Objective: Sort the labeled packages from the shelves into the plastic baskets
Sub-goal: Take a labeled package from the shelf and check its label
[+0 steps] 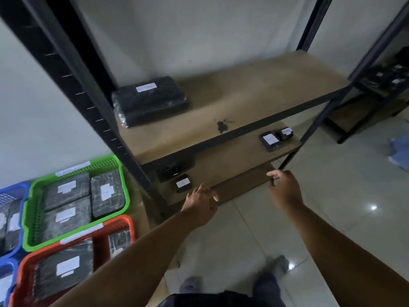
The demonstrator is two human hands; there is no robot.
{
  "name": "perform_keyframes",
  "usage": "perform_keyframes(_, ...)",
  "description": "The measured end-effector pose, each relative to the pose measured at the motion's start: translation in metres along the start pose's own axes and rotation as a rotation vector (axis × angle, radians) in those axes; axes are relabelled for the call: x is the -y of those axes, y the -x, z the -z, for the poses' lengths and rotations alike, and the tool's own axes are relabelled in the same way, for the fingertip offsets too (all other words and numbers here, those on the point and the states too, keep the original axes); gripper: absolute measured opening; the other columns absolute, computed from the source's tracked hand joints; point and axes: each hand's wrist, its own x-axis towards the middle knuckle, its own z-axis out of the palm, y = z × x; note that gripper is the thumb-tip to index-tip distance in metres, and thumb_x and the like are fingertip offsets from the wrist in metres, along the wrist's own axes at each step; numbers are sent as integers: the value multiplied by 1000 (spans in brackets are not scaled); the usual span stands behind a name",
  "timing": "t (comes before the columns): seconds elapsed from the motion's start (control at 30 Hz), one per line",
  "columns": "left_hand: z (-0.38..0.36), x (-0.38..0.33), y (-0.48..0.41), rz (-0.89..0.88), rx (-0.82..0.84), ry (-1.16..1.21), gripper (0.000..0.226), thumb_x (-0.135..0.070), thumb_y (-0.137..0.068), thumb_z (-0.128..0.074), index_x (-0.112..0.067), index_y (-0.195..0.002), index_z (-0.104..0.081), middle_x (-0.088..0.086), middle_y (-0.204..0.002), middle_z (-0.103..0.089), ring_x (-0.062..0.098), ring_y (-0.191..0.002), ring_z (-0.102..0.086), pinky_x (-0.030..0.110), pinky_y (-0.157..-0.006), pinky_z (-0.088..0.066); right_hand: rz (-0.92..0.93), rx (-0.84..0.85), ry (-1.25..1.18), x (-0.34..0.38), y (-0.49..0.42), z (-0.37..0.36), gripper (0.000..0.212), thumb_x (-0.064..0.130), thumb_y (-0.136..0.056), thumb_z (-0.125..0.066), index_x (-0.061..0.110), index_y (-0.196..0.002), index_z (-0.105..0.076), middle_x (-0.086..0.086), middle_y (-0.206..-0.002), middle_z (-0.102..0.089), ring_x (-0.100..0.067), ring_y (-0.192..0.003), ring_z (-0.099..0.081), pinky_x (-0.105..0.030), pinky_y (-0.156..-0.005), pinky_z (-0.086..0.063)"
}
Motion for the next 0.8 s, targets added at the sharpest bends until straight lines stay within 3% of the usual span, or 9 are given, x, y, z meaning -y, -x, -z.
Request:
perform_keyframes(0.2,-54,-61,-66,174,-15,5,22,-32,-94,-61,-39,-113,-69,-6,-128,-52,22,-117,-60,40,-96,-50,-39,123,-54,-70,-108,26,22,11,-90,-69,23,-107,-76,-6,-107,-68,-25,-96,-65,-28,-80,-44)
perform_keyframes(0.47,-122,-134,-145,301,-14,91,19,-33,-95,-68,-38,-114,-68,-5,-135,-53,21,-131,-51,49,-108,-46,-159,257,-160,-153,-239,47,21,17,-92,-66,24,-110,-72,0,-101,-69,-23,-92,-66,-30,-84,-48)
perform_keyframes(0.57,-147,-141,-189,319,-32,102,22,-32,-94,-69,-36,-116,-70,-4,-136,-54,22,-131,-51,47,-108,-48,-251,306,-228,-180,-282,29,28,20,-89,-66,26,-116,-71,2,-99,-72,-24,-96,-69,-34,-91,-54)
perform_keyframes(0.7,-181,-136,-261,299,-54,56,41,-32,-95,-69,-24,-135,-65,2,-141,-53,26,-133,-48,45,-110,-46,-312,389,-359,-222,-336,-23,50,38,-79,-71,30,-128,-67,2,-109,-77,-25,-96,-76,-49,-93,-62)
perform_keyframes(0.8,-210,-118,-317,252,-48,28,45,-28,-94,-68,-23,-138,-60,3,-145,-50,28,-134,-48,47,-111,-44,-383,413,-494,-242,-364,-68,56,30,-89,-78,20,-142,-60,-4,-126,-72,-32,-102,-76,-53,-92,-63)
